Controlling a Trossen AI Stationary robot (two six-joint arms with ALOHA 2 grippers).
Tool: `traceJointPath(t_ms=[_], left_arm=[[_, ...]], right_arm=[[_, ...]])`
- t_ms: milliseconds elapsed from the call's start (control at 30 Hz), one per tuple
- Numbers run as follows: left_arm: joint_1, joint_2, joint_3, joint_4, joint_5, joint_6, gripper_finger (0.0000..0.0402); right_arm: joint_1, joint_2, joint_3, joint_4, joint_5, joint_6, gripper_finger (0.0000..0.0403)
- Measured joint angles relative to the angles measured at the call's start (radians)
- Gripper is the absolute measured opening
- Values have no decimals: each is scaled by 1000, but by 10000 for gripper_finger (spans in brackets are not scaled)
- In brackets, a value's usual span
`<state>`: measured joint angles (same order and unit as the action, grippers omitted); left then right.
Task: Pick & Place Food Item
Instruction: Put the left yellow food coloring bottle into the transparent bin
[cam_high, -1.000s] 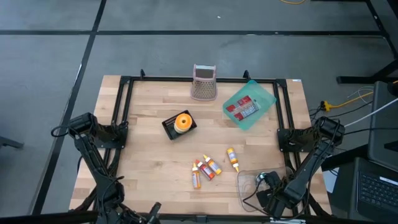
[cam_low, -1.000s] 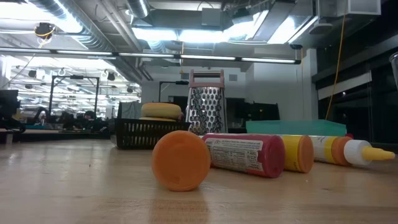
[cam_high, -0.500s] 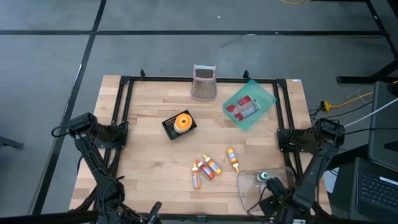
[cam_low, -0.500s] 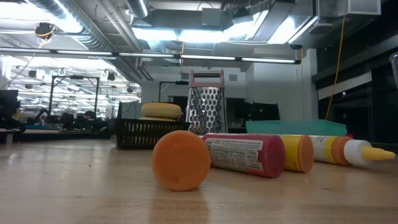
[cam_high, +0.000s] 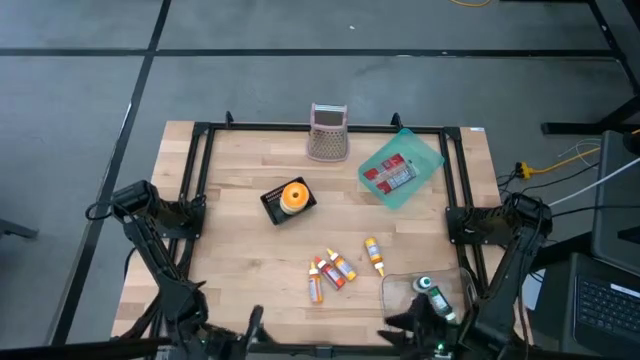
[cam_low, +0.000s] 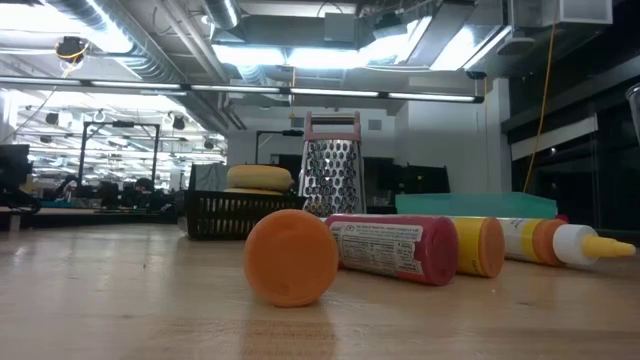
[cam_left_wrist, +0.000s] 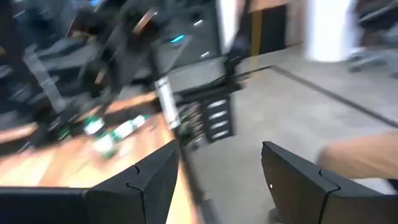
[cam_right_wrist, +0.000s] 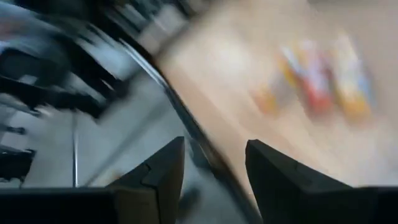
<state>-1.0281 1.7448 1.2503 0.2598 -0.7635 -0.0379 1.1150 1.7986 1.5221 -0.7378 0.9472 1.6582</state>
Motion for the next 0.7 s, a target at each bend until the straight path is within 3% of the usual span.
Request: traceJointPath(t_ms=[133,233,300,400,500,567,700], left_arm=[[74,23,0,-147,-48,-136,223],[163,46,0,-277,46,-228,223],[221,63,0,-355,112,-254,223],[305,75,0,-460,225,-283,223],[392,75,0,-538,328,-478,223],[438,75,0,-578,330,-655,223],[491,74,0,-600,210,-859,223]], right_arm=[[-27,21,0,393,228,-593,168],[-49,43,1,637,325,-973,168],[-68,53,1,735,360,-1136,168],[-99,58,1,772,374,-1219,168],[-129,65,1,758,371,-1221,168],[-150,67,1,747,347,-1221,168],[-178,67,1,738,296,-1228,168]])
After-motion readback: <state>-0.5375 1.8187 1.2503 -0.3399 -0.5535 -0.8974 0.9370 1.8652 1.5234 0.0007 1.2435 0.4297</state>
